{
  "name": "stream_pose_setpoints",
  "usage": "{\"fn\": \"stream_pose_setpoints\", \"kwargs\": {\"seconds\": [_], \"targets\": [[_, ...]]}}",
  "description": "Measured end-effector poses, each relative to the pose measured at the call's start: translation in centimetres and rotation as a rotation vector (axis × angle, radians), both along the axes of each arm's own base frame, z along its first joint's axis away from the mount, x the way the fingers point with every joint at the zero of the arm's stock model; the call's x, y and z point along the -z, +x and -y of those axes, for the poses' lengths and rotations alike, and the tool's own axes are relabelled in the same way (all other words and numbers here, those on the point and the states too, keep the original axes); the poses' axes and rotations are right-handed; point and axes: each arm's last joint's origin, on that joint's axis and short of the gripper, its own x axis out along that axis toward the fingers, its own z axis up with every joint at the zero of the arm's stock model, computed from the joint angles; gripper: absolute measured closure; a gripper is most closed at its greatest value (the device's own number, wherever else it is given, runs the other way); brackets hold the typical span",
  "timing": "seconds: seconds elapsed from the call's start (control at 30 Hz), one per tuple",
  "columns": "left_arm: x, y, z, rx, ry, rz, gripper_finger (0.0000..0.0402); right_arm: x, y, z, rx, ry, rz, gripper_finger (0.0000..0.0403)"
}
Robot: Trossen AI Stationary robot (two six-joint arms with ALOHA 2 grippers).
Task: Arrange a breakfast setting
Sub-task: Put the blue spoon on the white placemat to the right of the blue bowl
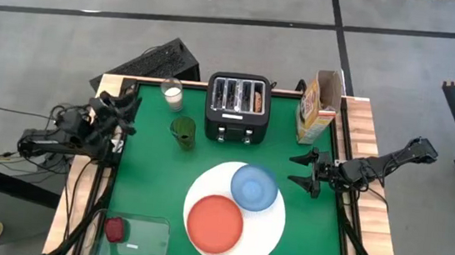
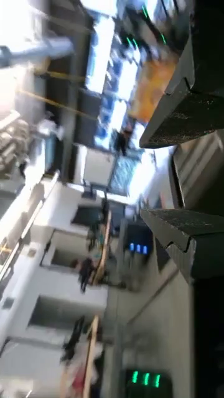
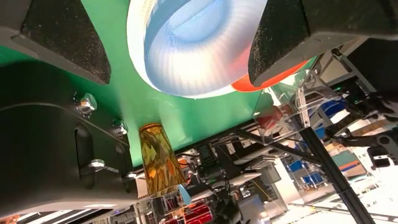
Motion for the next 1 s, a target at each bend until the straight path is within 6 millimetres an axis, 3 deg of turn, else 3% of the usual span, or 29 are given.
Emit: {"fn": "stream_pose_setpoints", "kwargs": {"seconds": [0.23,0.63,1.0], "targets": [[-0.34,0.24,0.48,0.254,-0.064,0.129,0.0245,0.01,0.0,0.0,0.0,0.0,-0.001,0.0003],[-0.91,0.66,0.98,0.425,0.031,0.137,0.0245,0.01,0.0,0.0,0.0,0.0,0.0,0.0003],[-0.88,0.71,1.02,0.473,-0.042,0.18,0.0245,0.0,0.0,0.0,0.0,0.0,0.0,0.0003]]}}
